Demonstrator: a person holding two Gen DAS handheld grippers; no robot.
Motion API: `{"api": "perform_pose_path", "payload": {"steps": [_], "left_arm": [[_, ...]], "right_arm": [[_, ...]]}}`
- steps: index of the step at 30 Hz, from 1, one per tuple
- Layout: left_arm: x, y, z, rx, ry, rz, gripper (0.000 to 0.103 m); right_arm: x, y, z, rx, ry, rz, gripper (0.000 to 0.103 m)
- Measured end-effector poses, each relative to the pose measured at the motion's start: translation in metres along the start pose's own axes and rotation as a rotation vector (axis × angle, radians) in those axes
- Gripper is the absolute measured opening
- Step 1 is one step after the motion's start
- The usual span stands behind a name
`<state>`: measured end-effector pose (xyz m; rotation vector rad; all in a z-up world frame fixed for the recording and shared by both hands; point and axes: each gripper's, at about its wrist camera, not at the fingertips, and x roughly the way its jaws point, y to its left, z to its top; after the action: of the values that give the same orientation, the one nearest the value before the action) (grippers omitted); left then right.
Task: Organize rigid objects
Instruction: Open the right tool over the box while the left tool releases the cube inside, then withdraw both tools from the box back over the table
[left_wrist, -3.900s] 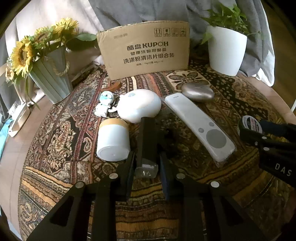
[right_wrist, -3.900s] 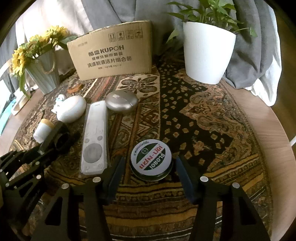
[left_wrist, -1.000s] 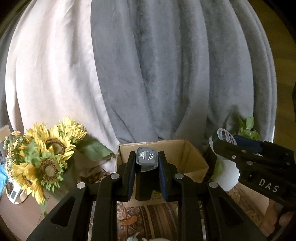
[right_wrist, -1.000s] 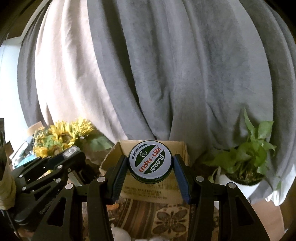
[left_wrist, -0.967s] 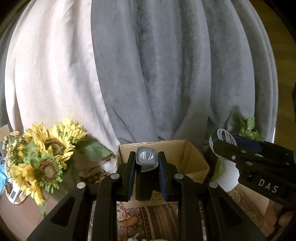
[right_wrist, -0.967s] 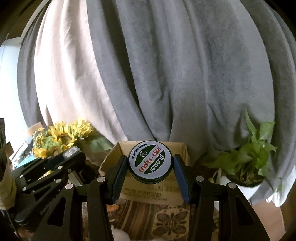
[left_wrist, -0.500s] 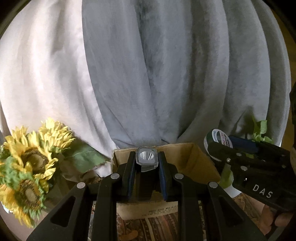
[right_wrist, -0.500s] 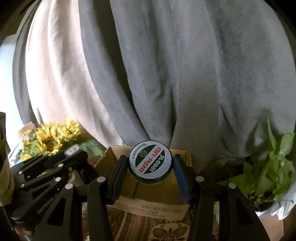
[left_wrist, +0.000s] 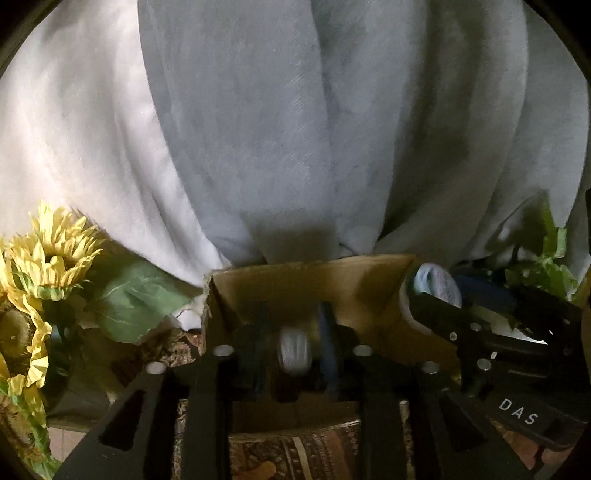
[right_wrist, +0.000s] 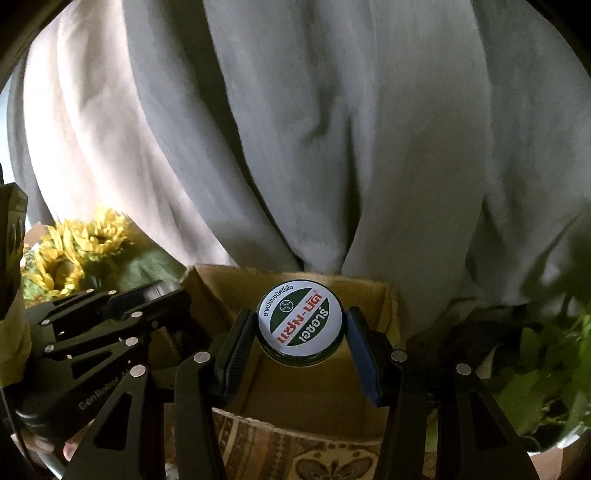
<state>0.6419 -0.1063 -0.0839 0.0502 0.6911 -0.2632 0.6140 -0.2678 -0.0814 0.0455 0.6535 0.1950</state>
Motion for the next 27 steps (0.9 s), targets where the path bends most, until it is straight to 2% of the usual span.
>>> {"api": "perform_pose_path", "payload": {"steps": [2, 3, 4, 6, 7, 9, 11, 14, 19, 27], "left_arm": [[0.000, 0.003, -0.001, -0.008, 0.001, 0.015, 0.056], [-0.001, 0.004, -0.002, -0.011, -0.001, 0.024, 0.056], [-0.003, 0.005, -0.004, -0.011, -0.003, 0.035, 0.057], [-0.009, 0.004, -0.007, -0.001, -0.018, 0.070, 0.073], [-0.012, 0.004, -0.010, 0.002, -0.029, 0.087, 0.076], [-0.020, 0.004, -0.014, -0.002, -0.041, 0.112, 0.088], [-0.028, 0.004, -0.016, -0.003, -0.055, 0.147, 0.096], [-0.041, 0.004, -0.019, -0.007, -0.077, 0.190, 0.103], [-0.071, 0.001, -0.028, -0.009, -0.119, 0.229, 0.103], [-0.113, -0.005, -0.052, -0.030, -0.145, 0.219, 0.103]], "right_arm": [[0.008, -0.004, -0.001, 0.021, 0.026, 0.006, 0.057], [0.010, -0.005, -0.001, 0.030, 0.034, -0.001, 0.064], [0.012, -0.008, -0.002, 0.042, 0.042, -0.020, 0.067], [0.010, -0.010, -0.005, 0.056, 0.041, -0.053, 0.068], [0.009, -0.010, -0.006, 0.059, 0.040, -0.067, 0.068], [0.004, -0.011, -0.008, 0.060, 0.032, -0.081, 0.071], [0.000, -0.009, -0.010, 0.059, 0.021, -0.093, 0.073], [-0.014, -0.008, -0.012, 0.059, -0.008, -0.125, 0.079], [-0.038, -0.004, -0.017, 0.060, -0.046, -0.154, 0.084], [-0.083, 0.009, -0.029, 0.040, -0.105, -0.150, 0.085]]}}
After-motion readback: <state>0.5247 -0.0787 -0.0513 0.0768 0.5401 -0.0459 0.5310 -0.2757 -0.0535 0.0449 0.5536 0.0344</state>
